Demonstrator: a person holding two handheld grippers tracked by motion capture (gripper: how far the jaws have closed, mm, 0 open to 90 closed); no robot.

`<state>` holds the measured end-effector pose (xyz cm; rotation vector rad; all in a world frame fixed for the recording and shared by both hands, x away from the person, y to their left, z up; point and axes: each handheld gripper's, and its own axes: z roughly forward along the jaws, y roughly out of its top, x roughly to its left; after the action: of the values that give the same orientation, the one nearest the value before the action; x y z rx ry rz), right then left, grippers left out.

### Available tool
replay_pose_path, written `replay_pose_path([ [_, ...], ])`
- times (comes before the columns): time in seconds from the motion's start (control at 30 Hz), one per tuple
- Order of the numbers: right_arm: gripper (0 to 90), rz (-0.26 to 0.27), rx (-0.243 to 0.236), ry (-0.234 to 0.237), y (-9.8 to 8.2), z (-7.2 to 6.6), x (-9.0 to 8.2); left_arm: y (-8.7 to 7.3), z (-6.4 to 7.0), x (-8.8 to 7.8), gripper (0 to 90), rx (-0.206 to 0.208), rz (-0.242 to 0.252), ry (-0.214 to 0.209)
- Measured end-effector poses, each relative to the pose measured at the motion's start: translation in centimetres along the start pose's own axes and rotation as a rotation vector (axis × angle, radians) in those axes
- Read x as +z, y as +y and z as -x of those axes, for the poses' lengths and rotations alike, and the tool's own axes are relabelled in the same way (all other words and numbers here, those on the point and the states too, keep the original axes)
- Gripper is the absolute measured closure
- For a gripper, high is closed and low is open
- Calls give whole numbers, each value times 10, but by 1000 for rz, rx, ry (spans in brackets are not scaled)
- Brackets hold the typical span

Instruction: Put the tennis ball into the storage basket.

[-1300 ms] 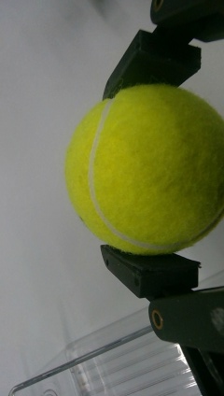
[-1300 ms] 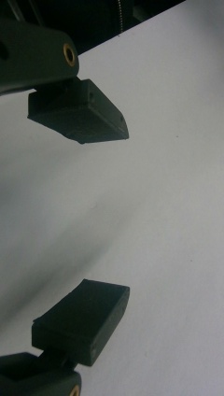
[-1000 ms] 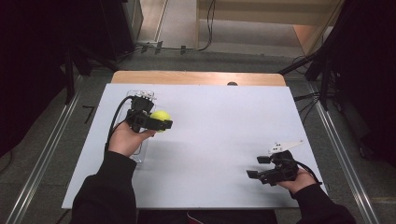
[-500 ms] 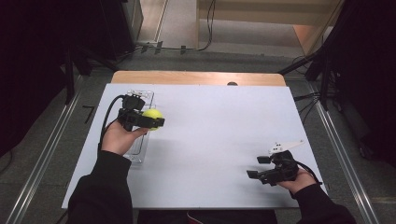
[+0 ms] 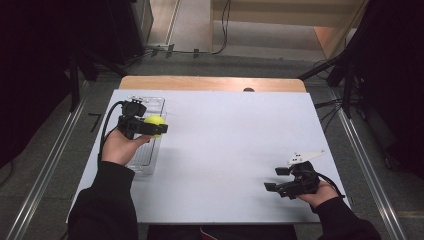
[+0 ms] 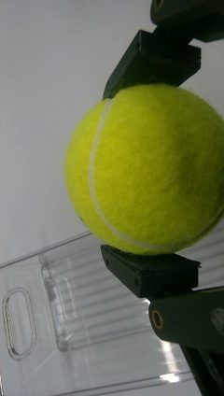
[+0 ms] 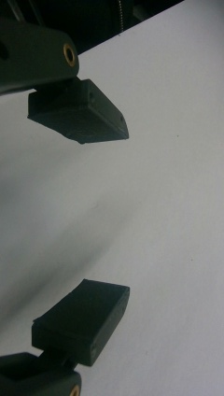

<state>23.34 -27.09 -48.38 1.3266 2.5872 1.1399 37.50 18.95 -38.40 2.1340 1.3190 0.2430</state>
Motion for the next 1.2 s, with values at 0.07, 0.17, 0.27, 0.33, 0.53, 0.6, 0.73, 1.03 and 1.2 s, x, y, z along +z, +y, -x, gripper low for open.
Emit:
replay_pose_path([
  [0.07,197,0,0,0,0,0,0,0,-3,-1,259,-2,0,6],
  [0.17,196,0,1,0,0,0,0,-1,-6,-2,259,-13,2,18],
  [0.27,197,1,1,-1,0,0,0,-2,-11,-4,259,-22,3,32],
  [0.33,197,0,1,0,0,0,0,-3,-15,-6,259,-28,4,41],
  [0.53,197,0,1,0,0,0,0,-6,-24,-9,259,-54,12,65],
  [0.6,197,-1,1,0,0,0,0,-7,-26,-10,259,-62,14,69],
  [0.73,196,-1,1,0,0,0,0,-7,-27,-9,259,-66,15,74],
  [1.03,197,-1,1,1,0,0,0,-10,-30,-3,259,-69,10,82],
  [1.2,197,-2,0,1,0,0,0,-11,-31,1,259,-74,6,87],
])
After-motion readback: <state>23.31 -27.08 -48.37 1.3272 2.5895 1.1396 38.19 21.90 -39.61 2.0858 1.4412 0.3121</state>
